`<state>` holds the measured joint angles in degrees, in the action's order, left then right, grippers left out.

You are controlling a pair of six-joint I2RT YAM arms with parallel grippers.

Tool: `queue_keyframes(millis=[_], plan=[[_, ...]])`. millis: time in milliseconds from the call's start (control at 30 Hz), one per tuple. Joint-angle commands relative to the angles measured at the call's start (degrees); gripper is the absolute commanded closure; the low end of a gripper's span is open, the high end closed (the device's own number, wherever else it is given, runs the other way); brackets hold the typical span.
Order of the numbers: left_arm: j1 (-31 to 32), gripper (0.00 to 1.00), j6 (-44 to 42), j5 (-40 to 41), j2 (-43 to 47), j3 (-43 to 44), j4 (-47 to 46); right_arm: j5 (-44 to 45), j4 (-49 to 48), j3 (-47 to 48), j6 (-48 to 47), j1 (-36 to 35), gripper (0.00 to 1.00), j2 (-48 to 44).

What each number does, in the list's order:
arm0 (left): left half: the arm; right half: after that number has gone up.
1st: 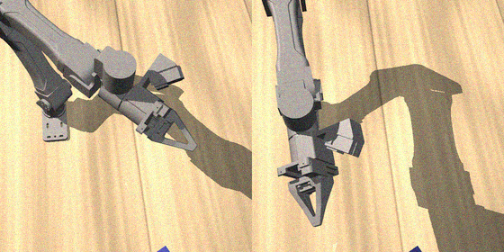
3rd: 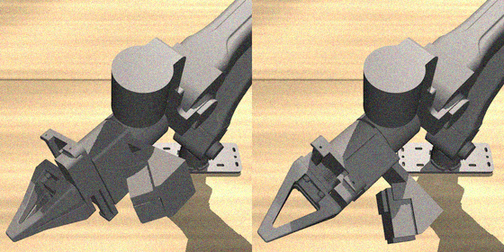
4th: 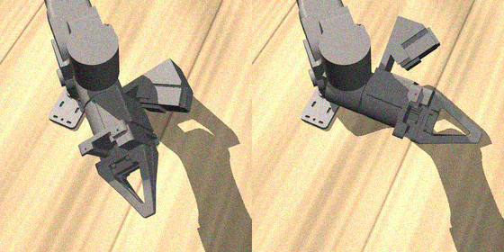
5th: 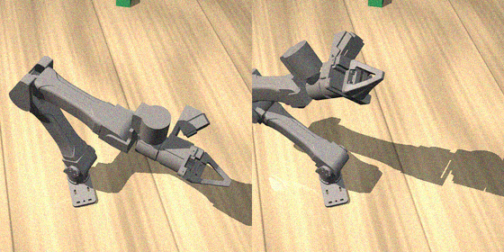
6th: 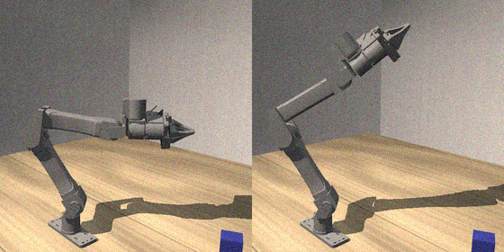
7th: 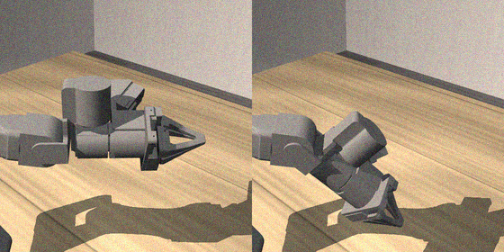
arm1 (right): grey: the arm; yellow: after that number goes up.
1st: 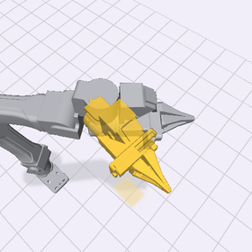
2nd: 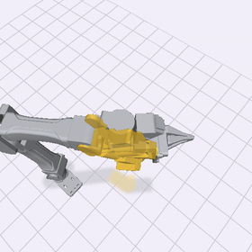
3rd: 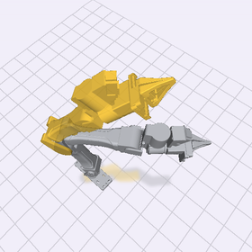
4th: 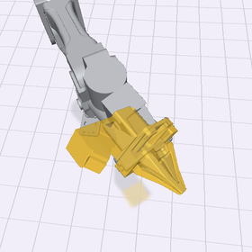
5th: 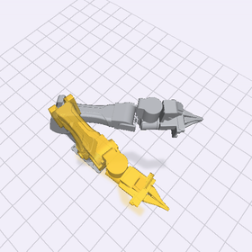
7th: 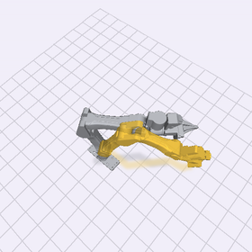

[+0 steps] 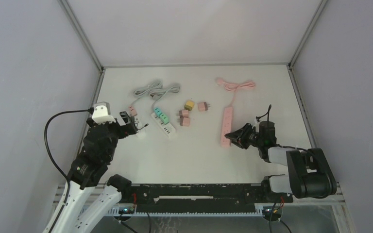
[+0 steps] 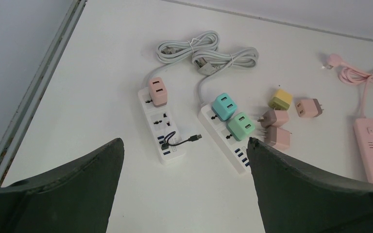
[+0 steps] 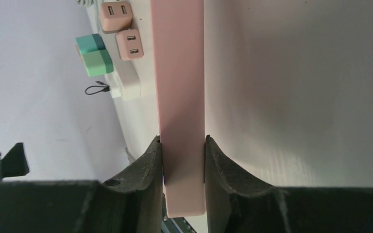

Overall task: Insert the plug
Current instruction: Place the socket at the center of the board.

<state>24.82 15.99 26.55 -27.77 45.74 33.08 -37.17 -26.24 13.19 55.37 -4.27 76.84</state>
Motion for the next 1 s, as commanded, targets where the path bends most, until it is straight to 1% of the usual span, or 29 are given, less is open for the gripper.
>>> queue_keyframes(millis=[0,133,200,233,400,600,733,800,867,933,967], plan=[[-0.41,0.0,-1.24,-0.9,-0.53,-1.14,-2.32,6.61,12.25,-1.88,-1.02,-1.68,0.79,-2.74],[-0.41,0.0,-1.23,-0.95,-0.59,-1.11,-2.32,10.12,18.06,-1.62,-3.1,-2.44,0.62,-6.84],[-0.44,0.0,-1.37,-0.96,-0.58,-1.09,-2.3,12.47,21.61,-1.18,-4.53,-2.71,0.49,-9.37],[-0.5,0.0,-1.36,-0.97,-0.49,-1.14,-2.28,13.46,23.38,-0.76,-5.33,-2.72,0.47,-10.7],[-0.46,0.0,-1.32,-1.55,-0.65,-1.09,-2.31,17.54,30.57,1.71,-8.77,-2.7,0.46,-16.52],[-0.4,0.0,-1.38,-2.19,-0.91,-1.03,-2.32,17.28,33.88,6.57,-13.01,-3.03,0.45,-19.06],[-0.39,0.0,-1.41,-2.83,-1.07,-1.06,-2.33,17.42,35.48,11.25,-16.16,-4.15,0.37,-18.94],[-0.41,0.0,-1.56,-3.76,-1.36,-1.09,-2.47,18.08,35.74,13.46,-17.65,-5.06,0.3,-18.7],[-0.45,0.0,-1.73,-4.4,-1.77,-1.09,-2.57,18.63,35.56,15.92,-19.34,-6.49,0.2,-18.08],[-0.44,0.0,-1.86,-4.85,-2.2,-1.09,-2.67,19.91,35.82,17.92,-20.88,-8.03,0.15,-17.06],[-0.46,0.0,-1.84,-5.11,-2.36,-1.11,-2.74,20.35,36.04,18.88,-21.71,-8.64,0.14,-16.36]])
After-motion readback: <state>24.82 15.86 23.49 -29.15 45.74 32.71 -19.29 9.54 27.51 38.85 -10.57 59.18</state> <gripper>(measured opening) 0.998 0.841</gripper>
